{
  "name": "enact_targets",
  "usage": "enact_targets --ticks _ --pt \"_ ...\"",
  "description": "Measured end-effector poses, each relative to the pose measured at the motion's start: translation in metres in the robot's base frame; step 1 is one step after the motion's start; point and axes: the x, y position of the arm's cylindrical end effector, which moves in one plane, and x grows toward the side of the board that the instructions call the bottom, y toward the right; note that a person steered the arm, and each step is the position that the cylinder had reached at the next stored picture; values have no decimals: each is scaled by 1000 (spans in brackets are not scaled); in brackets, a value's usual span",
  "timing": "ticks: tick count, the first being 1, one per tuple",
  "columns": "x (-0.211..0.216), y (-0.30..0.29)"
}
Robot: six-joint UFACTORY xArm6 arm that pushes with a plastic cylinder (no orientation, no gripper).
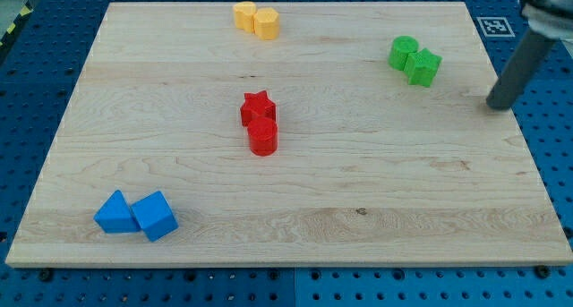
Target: Move the green circle towards the top of the blue triangle
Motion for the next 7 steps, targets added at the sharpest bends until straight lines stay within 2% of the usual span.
enact_targets --ticks 1,2,4,5,6,7 --pt "-46 -22" --pt "-63 -92" --pt "-66 -236" --pt "-70 -233" --pt "-94 -190" --pt "-106 -218"
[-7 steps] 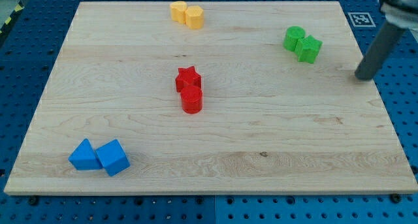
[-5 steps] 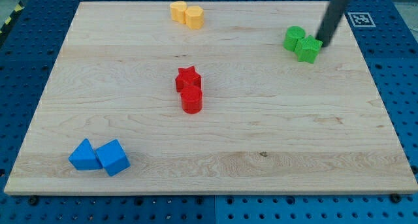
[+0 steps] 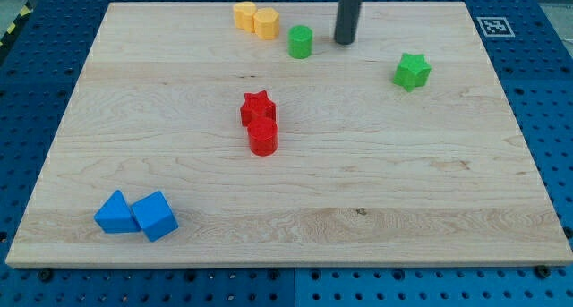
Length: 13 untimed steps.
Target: Move the green circle towards the top of the blue triangle
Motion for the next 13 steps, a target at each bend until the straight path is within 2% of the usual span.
enact_targets --ticks 2,3,4,5,6,8,10,12,13 --pt "29 -152" --pt "39 -190" --pt "19 -169" --pt "22 -115" --pt "46 -128" --pt "89 -248" --pt "89 -259" --pt "166 -262" --pt "161 -262"
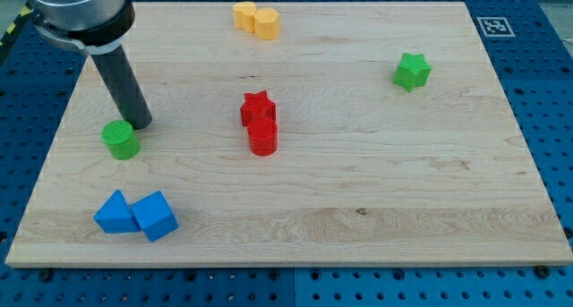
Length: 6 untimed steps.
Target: Move the green circle towards the top of the blue triangle
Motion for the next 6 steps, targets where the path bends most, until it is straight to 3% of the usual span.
enact_targets --ticks 4,5,6 --pt "45 0" --pt "20 -21" --pt "22 -67"
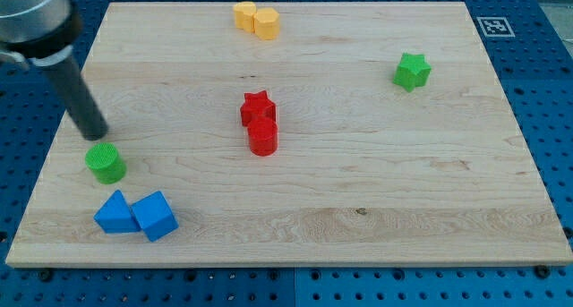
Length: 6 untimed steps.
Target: Move the green circle towards the top of the blue triangle
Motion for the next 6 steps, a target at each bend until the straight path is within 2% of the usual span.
enact_targets --ticks 4,6 --pt "44 30" --pt "34 32"
